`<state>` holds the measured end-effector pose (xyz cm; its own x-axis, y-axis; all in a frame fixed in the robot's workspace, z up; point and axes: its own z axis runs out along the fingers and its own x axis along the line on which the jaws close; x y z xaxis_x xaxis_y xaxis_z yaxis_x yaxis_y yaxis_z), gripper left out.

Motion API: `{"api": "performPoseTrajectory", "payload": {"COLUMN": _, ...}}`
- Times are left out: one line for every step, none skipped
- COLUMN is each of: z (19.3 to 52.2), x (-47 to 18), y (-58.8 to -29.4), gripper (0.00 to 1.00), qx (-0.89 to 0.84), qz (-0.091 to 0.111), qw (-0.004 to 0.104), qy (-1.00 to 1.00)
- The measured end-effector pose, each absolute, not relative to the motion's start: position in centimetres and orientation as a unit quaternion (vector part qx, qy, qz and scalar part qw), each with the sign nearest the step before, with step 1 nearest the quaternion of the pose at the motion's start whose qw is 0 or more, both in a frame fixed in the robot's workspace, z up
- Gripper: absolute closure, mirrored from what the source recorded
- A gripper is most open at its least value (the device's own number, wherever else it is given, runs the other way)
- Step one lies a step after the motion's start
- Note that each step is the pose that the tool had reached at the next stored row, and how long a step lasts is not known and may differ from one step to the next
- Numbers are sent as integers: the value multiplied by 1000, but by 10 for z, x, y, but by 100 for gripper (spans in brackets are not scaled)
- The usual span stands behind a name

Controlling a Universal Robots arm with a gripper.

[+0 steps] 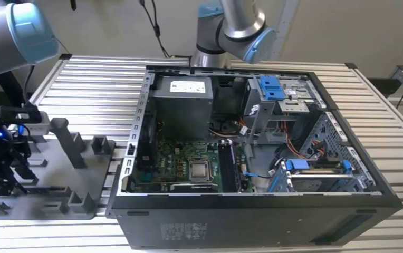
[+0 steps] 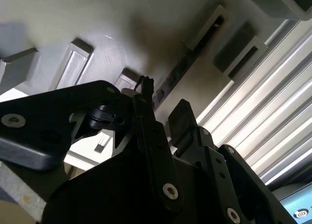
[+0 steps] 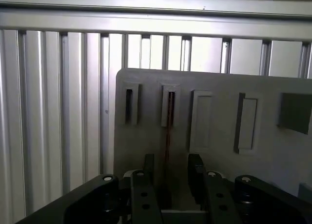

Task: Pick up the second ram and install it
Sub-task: 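Pick up the second ram and move it above second insertion slot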

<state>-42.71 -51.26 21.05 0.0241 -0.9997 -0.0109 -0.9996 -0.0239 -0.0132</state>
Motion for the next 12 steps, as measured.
{"api": "performPoseTrajectory", "payload": {"z": 210, "x": -427, "y": -513, "gripper": 58, "qx": -716, "qz": -1, "qw": 9, "qy": 698}}
{"api": "performPoseTrajectory", "payload": {"z": 209, "x": -427, "y": -513, "gripper": 58, "qx": -716, "qz": -1, "qw": 9, "qy": 698}}
{"api": "performPoseTrajectory", "payload": {"z": 208, "x": -427, "y": -514, "gripper": 58, "qx": -717, "qz": -1, "qw": 9, "qy": 697}}
{"api": "performPoseTrajectory", "payload": {"z": 207, "x": -427, "y": -514, "gripper": 58, "qx": -717, "qz": -1, "qw": 9, "qy": 697}}
{"api": "performPoseTrajectory", "payload": {"z": 206, "x": -427, "y": -514, "gripper": 58, "qx": -718, "qz": -2, "qw": 10, "qy": 696}}
{"api": "performPoseTrajectory", "payload": {"z": 205, "x": -427, "y": -515, "gripper": 58, "qx": -718, "qz": -2, "qw": 10, "qy": 696}}
{"api": "performPoseTrajectory", "payload": {"z": 204, "x": -427, "y": -515, "gripper": 58, "qx": -718, "qz": -2, "qw": 10, "qy": 696}}
{"api": "performPoseTrajectory", "payload": {"z": 203, "x": -428, "y": -515, "gripper": 58, "qx": -719, "qz": -2, "qw": 10, "qy": 695}}
{"api": "performPoseTrajectory", "payload": {"z": 202, "x": -428, "y": -515, "gripper": 58, "qx": -719, "qz": -2, "qw": 10, "qy": 695}}
{"api": "performPoseTrajectory", "payload": {"z": 201, "x": -428, "y": -515, "gripper": 58, "qx": -719, "qz": -3, "qw": 10, "qy": 695}}
{"api": "performPoseTrajectory", "payload": {"z": 201, "x": -428, "y": -515, "gripper": 58, "qx": -719, "qz": -3, "qw": 11, "qy": 695}}
{"api": "performPoseTrajectory", "payload": {"z": 200, "x": -428, "y": -515, "gripper": 58, "qx": -719, "qz": -3, "qw": 11, "qy": 695}}
